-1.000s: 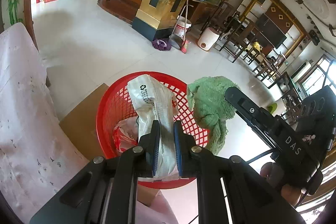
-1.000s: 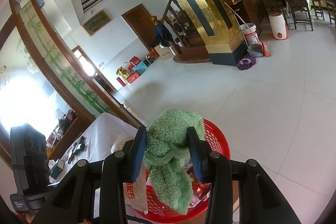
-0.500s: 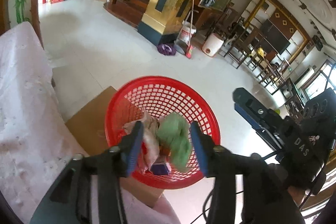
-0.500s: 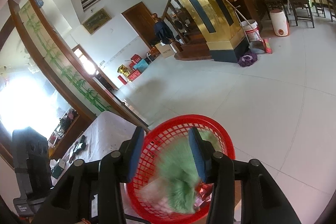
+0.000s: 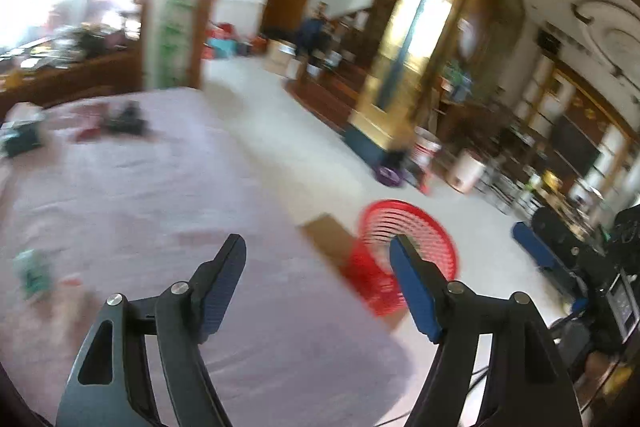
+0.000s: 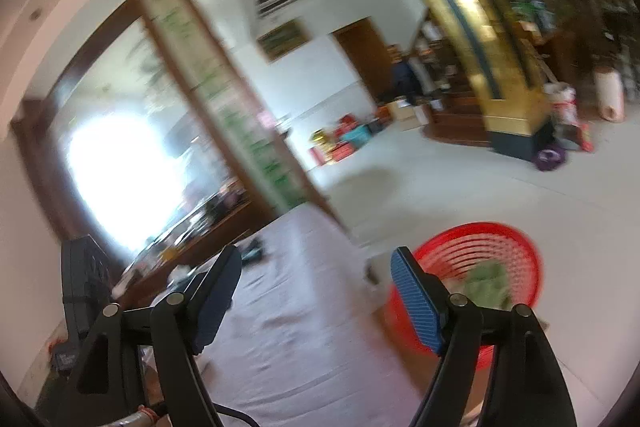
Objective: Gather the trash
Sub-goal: 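Move both tools back toward the remaining trash on the table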
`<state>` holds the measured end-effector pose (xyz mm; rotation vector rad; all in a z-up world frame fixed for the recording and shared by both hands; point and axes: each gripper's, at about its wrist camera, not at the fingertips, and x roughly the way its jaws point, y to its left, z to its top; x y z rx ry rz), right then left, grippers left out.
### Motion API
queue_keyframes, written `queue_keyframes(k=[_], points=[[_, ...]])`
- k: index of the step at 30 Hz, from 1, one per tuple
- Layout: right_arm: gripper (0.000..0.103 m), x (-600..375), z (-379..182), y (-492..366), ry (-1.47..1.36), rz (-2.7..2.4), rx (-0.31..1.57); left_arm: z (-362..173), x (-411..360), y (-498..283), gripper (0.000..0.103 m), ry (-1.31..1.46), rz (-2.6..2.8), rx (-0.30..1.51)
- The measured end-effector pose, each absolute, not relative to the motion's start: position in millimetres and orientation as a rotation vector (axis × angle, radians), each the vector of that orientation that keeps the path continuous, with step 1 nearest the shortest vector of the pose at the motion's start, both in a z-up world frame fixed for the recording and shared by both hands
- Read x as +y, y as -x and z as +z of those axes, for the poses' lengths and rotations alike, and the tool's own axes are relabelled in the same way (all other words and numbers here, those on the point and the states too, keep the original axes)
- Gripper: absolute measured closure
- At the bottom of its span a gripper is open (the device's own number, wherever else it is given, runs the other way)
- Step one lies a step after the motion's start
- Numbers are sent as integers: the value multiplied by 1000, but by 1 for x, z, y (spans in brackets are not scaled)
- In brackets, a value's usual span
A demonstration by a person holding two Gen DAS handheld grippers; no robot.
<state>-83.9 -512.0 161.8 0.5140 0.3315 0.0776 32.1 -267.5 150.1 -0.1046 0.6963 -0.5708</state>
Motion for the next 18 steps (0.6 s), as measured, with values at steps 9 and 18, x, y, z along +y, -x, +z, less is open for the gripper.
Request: queue_keyframes(k=[9, 18], points=[[21, -403, 168, 72, -427, 244, 400, 144, -109, -10, 29, 217, -291, 682], [16, -293, 143, 21, -345, 374, 551, 122, 7, -11, 29, 322, -121, 695]])
